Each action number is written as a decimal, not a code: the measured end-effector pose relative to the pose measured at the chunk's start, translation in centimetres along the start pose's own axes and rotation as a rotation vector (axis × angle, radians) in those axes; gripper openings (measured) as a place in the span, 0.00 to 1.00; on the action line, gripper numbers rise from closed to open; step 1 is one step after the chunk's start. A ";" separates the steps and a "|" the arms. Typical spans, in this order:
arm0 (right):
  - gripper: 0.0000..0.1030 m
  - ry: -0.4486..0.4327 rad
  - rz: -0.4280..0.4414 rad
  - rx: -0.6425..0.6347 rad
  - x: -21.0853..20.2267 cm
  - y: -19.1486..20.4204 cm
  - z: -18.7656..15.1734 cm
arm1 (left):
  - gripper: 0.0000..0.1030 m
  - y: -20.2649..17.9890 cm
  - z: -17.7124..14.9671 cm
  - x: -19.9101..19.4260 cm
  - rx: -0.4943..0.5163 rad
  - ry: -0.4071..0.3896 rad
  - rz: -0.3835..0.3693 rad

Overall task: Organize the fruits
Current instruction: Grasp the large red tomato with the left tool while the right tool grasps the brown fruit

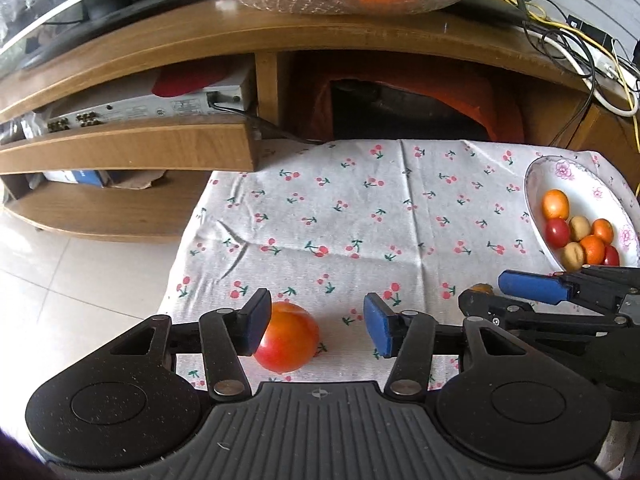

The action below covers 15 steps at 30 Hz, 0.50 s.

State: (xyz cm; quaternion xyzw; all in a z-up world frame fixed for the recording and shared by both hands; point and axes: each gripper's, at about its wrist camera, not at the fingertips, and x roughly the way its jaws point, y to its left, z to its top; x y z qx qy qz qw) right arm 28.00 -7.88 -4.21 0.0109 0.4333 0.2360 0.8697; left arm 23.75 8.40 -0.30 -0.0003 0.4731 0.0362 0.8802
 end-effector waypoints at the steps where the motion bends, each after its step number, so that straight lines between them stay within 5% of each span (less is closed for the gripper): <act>1: 0.38 0.003 0.000 -0.002 0.1 0.1 0.0 | 0.58 0.2 0.0 -0.1 -0.001 0.000 -0.001; 15: 0.38 0.020 -0.010 -0.024 1.3 0.5 -0.5 | 0.58 1.0 0.2 -0.3 -0.030 0.005 -0.037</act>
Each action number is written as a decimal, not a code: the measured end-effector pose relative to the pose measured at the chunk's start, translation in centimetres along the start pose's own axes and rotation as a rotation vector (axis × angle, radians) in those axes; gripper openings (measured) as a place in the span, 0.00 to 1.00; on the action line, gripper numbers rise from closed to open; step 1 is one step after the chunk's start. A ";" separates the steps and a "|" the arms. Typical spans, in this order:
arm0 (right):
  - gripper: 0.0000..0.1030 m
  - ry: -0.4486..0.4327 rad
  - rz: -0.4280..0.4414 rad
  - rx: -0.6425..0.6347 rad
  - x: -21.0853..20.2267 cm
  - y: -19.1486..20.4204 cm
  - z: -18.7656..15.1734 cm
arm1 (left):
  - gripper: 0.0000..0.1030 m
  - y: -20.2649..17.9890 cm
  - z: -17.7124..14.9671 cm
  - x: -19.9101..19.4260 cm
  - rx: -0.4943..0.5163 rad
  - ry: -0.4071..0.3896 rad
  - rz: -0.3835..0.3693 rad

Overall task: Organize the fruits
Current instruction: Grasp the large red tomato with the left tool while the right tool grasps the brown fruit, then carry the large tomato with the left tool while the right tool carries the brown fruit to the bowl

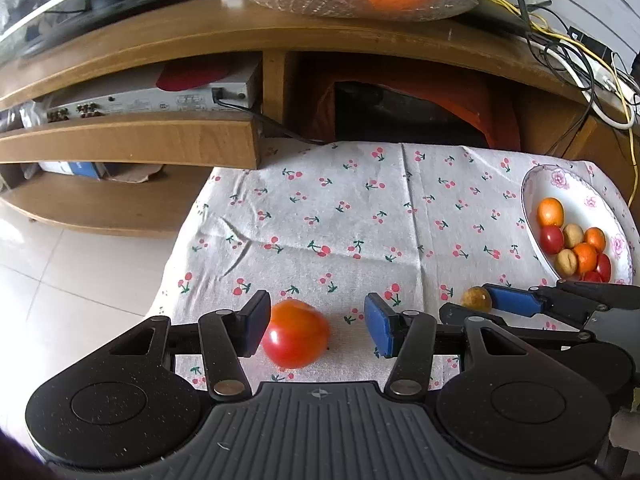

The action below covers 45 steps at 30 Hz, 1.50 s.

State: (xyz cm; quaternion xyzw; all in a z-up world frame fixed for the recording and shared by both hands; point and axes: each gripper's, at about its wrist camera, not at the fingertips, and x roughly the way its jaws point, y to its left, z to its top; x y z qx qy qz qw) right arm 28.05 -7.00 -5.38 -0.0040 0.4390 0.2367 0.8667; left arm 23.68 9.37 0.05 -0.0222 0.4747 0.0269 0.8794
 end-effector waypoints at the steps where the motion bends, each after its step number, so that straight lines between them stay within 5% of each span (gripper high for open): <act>1: 0.38 0.000 -0.002 -0.005 0.0 0.1 0.0 | 0.58 0.0 0.0 -0.1 -0.004 -0.001 -0.007; 7: 0.38 0.002 -0.010 -0.027 0.0 0.3 -0.1 | 0.60 -0.3 0.0 0.7 -0.035 0.032 -0.058; 20: 0.38 0.005 -0.017 -0.046 0.0 0.4 -0.1 | 0.63 0.1 -0.8 1.9 -0.002 0.071 0.031; 28: 0.38 0.004 -0.039 -0.074 0.0 0.9 -0.2 | 0.51 -0.6 -1.4 2.9 0.041 0.103 0.046; 33: 0.27 -0.004 -0.065 -0.092 0.0 1.0 -0.4 | 0.49 -0.8 -1.4 2.9 0.060 0.094 0.057; 45: 0.26 -0.015 -0.082 -0.140 -0.3 1.5 -0.9 | 0.49 -1.8 -1.5 3.0 0.101 0.086 0.033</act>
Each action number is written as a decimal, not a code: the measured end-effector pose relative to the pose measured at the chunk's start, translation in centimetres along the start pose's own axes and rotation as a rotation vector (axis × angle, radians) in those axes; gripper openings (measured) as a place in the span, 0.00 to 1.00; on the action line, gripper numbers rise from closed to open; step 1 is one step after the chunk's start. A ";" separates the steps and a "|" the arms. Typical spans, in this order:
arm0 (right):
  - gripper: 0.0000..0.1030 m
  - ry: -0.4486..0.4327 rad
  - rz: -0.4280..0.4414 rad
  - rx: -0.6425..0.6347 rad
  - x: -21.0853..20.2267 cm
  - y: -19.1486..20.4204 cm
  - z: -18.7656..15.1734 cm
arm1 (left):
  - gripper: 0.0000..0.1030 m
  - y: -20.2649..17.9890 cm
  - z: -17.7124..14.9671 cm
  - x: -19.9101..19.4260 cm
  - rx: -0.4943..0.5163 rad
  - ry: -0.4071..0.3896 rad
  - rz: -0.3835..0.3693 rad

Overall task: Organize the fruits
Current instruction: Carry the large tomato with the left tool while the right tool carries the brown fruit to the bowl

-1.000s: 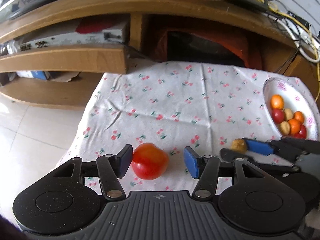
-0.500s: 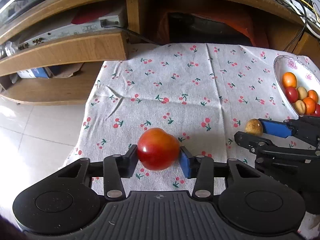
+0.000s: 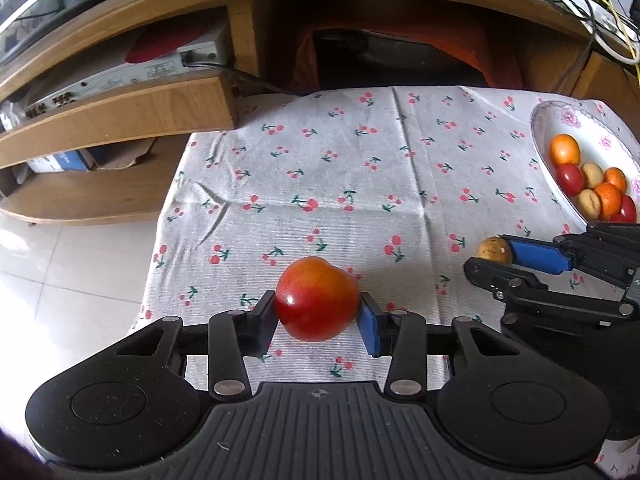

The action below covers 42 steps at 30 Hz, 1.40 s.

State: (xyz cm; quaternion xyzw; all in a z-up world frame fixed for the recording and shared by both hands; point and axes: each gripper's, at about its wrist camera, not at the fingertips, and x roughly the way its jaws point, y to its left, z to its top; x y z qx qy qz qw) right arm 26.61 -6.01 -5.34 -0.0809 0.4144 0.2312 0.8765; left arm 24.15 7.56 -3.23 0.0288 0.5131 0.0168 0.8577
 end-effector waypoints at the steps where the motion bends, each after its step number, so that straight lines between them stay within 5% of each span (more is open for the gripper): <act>1: 0.26 -0.001 -0.002 -0.001 0.0 0.0 -0.1 | 0.49 -0.1 0.0 0.0 0.004 -0.001 -0.004; 28: 0.26 -0.038 0.017 0.032 -2.5 -1.2 0.0 | 0.49 -1.1 0.6 -1.7 0.016 -0.058 -0.076; 42: 0.26 -0.098 -0.070 0.046 -6.4 -3.0 0.6 | 0.49 -4.2 1.9 -3.4 0.057 -0.115 -0.114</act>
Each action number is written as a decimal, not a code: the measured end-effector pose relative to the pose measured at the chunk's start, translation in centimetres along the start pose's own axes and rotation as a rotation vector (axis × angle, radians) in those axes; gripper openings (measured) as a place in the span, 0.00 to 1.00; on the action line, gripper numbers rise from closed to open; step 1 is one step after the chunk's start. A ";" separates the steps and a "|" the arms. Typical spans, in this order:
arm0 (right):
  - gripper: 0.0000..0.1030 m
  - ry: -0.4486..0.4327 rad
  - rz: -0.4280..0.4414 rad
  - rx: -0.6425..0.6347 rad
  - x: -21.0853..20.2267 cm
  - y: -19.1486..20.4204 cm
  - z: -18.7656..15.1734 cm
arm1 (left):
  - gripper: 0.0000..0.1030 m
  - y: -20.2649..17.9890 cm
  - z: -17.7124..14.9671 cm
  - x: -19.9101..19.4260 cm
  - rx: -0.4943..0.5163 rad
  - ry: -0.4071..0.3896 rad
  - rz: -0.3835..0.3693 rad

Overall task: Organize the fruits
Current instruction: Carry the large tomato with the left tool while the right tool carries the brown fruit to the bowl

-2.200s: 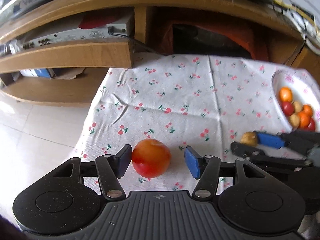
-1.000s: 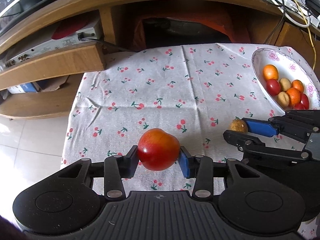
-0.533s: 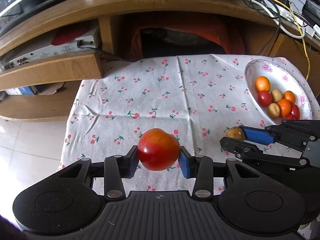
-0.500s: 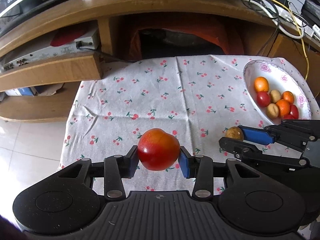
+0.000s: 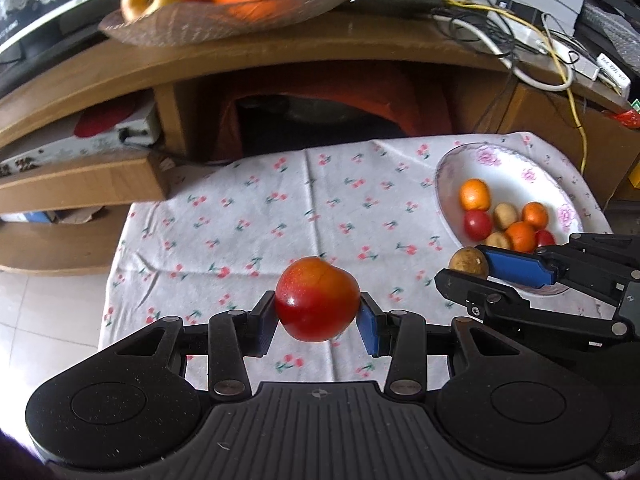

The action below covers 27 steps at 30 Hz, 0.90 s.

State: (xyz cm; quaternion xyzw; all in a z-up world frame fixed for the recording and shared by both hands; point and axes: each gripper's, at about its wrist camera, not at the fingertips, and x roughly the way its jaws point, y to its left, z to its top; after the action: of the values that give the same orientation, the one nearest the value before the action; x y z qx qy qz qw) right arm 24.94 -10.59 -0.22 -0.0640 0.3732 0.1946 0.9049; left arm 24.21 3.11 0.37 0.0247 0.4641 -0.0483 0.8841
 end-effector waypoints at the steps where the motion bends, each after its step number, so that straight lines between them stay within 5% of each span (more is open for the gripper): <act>1: 0.26 -0.004 -0.010 0.001 -0.2 -0.3 0.0 | 0.49 -0.3 0.2 0.0 0.003 -0.003 -0.003; 27: 0.26 -0.014 -0.147 0.084 -0.6 -7.1 -1.1 | 0.49 -7.1 2.8 2.7 0.094 -0.029 -0.033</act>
State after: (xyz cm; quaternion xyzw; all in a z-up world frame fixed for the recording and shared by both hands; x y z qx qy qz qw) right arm 26.63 -17.56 -0.82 -0.0520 0.3689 0.1123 0.9212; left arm 27.31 -4.41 -0.26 0.0579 0.4489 -0.0848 0.8877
